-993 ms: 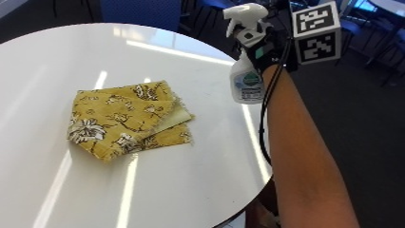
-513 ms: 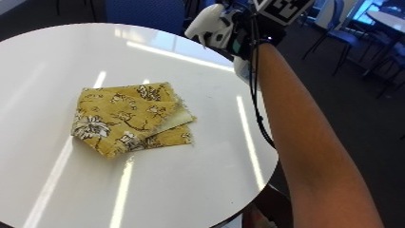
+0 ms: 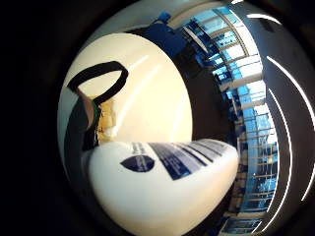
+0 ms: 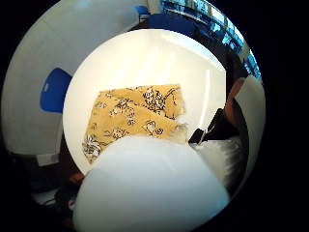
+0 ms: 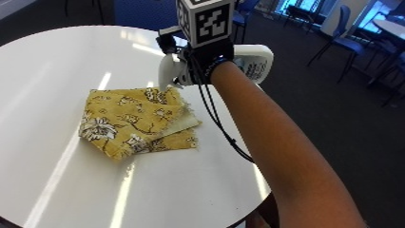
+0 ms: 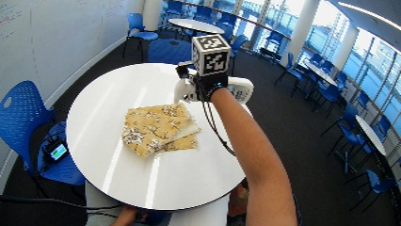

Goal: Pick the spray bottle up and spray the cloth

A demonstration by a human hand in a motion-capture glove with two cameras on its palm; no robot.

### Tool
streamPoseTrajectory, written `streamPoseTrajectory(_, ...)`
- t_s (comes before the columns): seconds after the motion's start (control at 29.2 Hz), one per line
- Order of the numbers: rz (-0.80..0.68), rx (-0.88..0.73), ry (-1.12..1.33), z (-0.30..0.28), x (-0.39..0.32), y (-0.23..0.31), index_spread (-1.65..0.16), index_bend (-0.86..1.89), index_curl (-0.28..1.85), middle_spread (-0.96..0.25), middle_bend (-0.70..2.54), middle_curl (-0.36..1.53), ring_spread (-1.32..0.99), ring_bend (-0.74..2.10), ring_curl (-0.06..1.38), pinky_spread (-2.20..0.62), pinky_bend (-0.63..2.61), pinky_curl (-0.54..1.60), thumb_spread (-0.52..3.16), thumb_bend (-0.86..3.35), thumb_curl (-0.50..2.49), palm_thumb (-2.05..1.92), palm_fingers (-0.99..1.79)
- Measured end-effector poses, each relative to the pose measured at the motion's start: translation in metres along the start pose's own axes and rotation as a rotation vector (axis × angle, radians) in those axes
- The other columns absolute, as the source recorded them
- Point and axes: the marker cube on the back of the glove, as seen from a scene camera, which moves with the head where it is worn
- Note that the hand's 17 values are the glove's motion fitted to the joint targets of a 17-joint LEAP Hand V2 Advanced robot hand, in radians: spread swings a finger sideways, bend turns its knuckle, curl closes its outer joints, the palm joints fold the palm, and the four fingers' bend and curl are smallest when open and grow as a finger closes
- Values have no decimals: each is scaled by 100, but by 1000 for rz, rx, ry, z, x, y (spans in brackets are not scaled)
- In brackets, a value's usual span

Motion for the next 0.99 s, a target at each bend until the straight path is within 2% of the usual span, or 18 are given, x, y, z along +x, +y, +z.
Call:
streamPoseTrajectory(0.34,-117,-32,249,29,-42,2,-31,29,57,-20,69,54,-22,63,48,-26,39,47,25,-4,79,93,134)
streamPoseTrajectory(0.99,-153,-49,298,37,-61,7,-30,29,57,-20,69,54,-22,63,48,-25,39,49,24,-4,79,93,134)
